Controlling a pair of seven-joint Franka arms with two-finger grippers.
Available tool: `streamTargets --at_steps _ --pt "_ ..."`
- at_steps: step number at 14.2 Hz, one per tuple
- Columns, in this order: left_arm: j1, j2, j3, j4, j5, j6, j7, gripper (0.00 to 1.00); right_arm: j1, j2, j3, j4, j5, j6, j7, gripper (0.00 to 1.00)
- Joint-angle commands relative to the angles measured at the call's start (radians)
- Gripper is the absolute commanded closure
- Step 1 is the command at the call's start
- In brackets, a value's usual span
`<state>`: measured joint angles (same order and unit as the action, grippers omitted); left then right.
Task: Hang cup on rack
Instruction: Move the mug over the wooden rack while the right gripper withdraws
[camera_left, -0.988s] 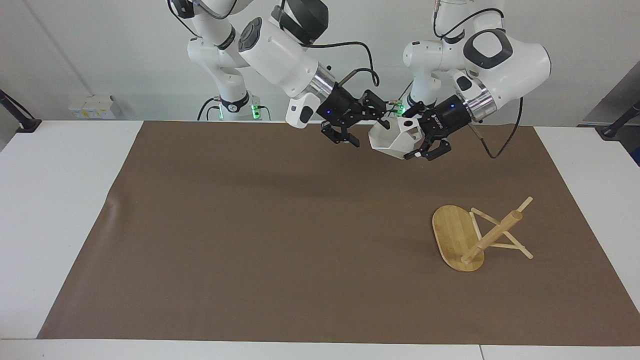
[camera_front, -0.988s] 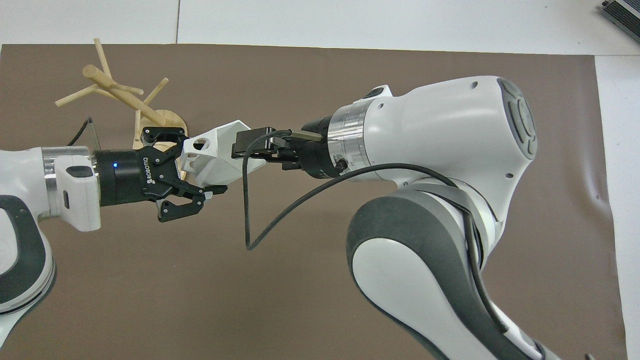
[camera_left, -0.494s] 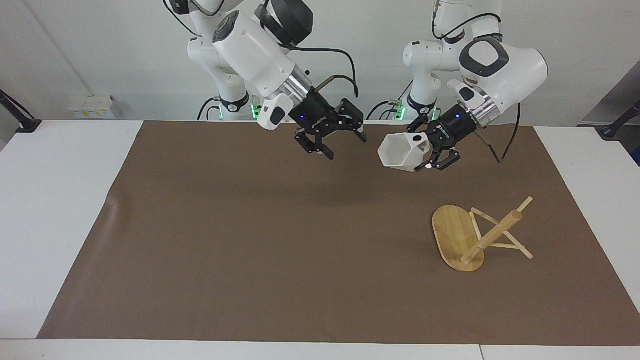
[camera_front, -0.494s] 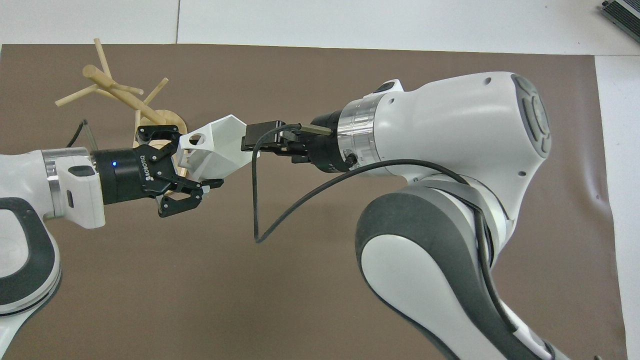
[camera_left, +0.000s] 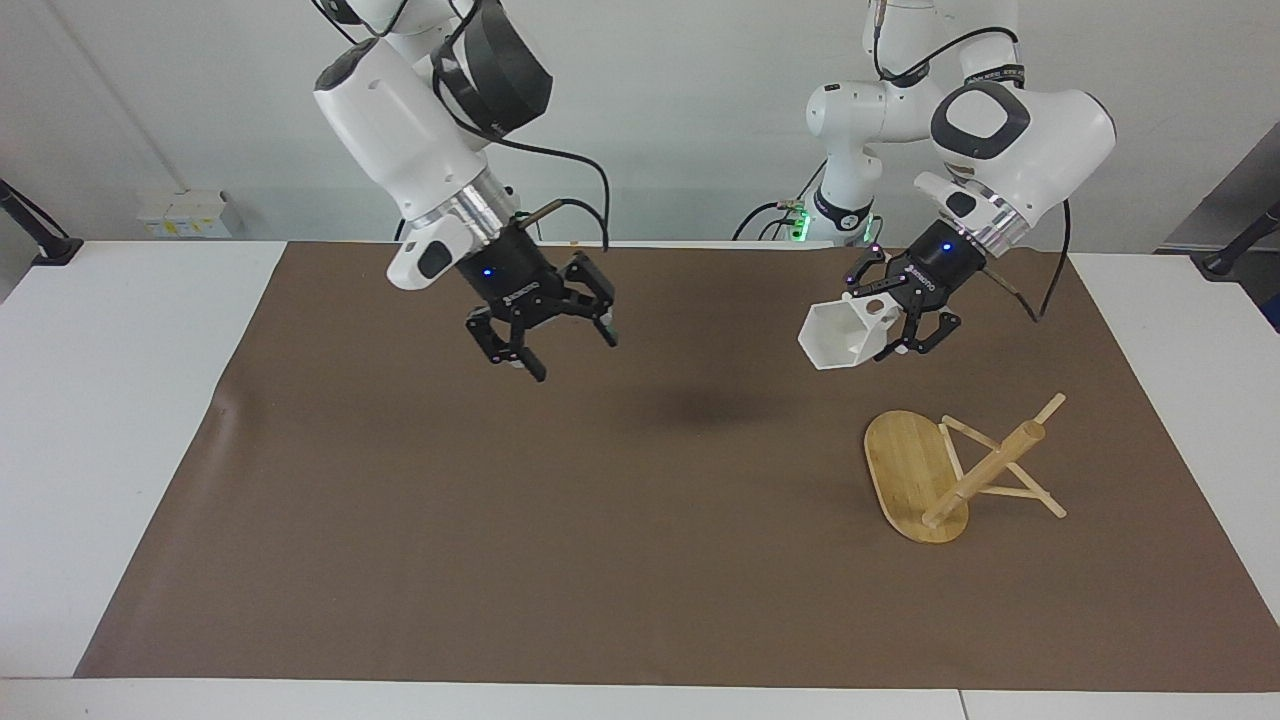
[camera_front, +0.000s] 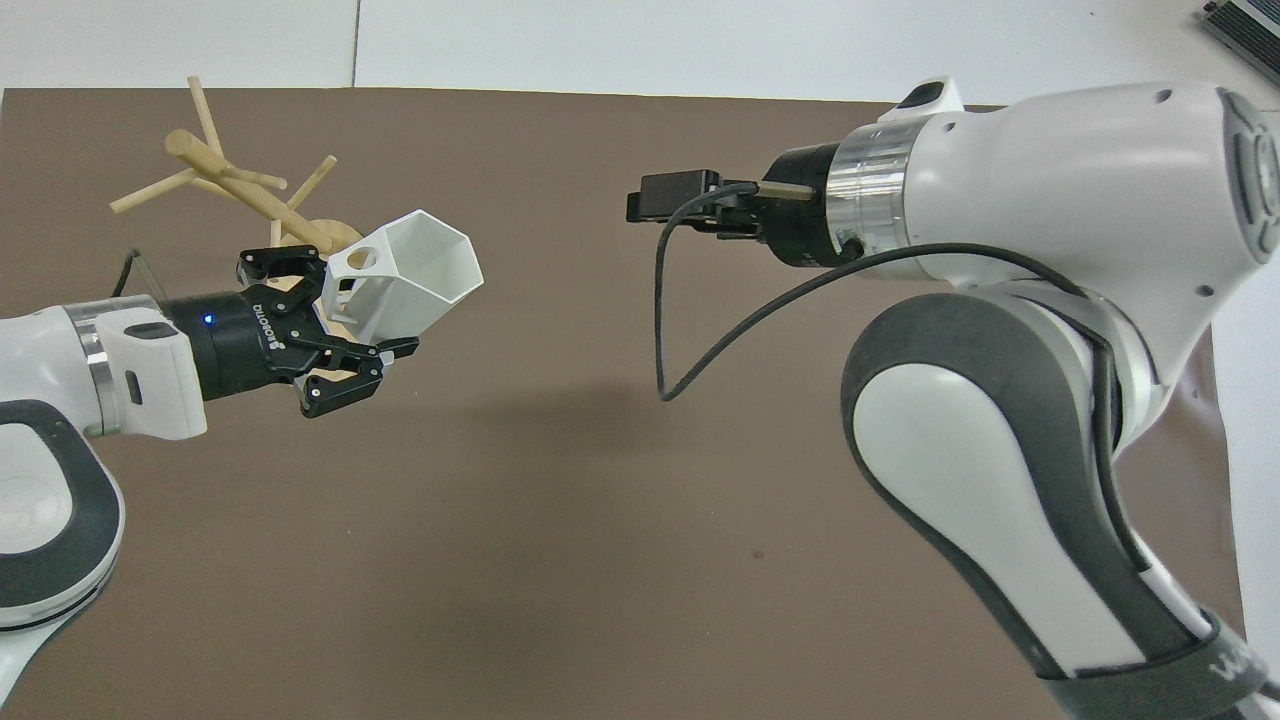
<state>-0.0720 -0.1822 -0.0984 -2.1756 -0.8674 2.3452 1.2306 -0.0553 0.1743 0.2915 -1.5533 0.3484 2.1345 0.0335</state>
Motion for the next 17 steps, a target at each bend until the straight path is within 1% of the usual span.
streamTargets --at_steps 1,3,5,7,8,10,12,14,17 --pt "-0.017 -0.006 -0.003 -0.03 0.037 0.078 -0.063 1.0 -0.001 -0.079 -0.086 -0.028 -0.066 -0.111 -0.021 0.0" --pt "-0.049 0.003 -0.006 -0.064 0.042 0.165 -0.074 1.0 -0.001 -0.105 -0.117 -0.027 -0.229 -0.172 -0.076 0.0" --pt "-0.083 0.062 -0.006 -0.066 0.041 0.267 -0.076 1.0 -0.001 -0.121 -0.135 -0.022 -0.334 -0.238 -0.09 0.0" --pt "-0.109 0.104 -0.006 -0.059 0.041 0.356 -0.109 1.0 -0.001 -0.127 -0.176 -0.019 -0.344 -0.336 -0.09 0.0" --pt "-0.109 0.115 -0.006 -0.059 0.041 0.371 -0.138 1.0 -0.001 -0.139 -0.198 -0.021 -0.344 -0.378 -0.09 0.0" --pt "-0.097 0.122 -0.003 -0.052 0.041 0.37 -0.152 1.0 -0.001 -0.151 -0.23 -0.03 -0.345 -0.45 -0.09 0.0" --pt "-0.088 0.124 -0.001 -0.043 0.042 0.359 -0.152 1.0 -0.001 -0.159 -0.255 -0.039 -0.345 -0.488 -0.09 0.0" --pt "-0.086 0.125 0.0 -0.036 0.044 0.359 -0.152 1.0 0.0 -0.171 -0.259 -0.057 -0.345 -0.522 -0.086 0.0" --pt "-0.069 0.151 0.003 -0.001 0.056 0.353 -0.152 1.0 0.0 -0.185 -0.259 -0.07 -0.345 -0.599 -0.083 0.0"
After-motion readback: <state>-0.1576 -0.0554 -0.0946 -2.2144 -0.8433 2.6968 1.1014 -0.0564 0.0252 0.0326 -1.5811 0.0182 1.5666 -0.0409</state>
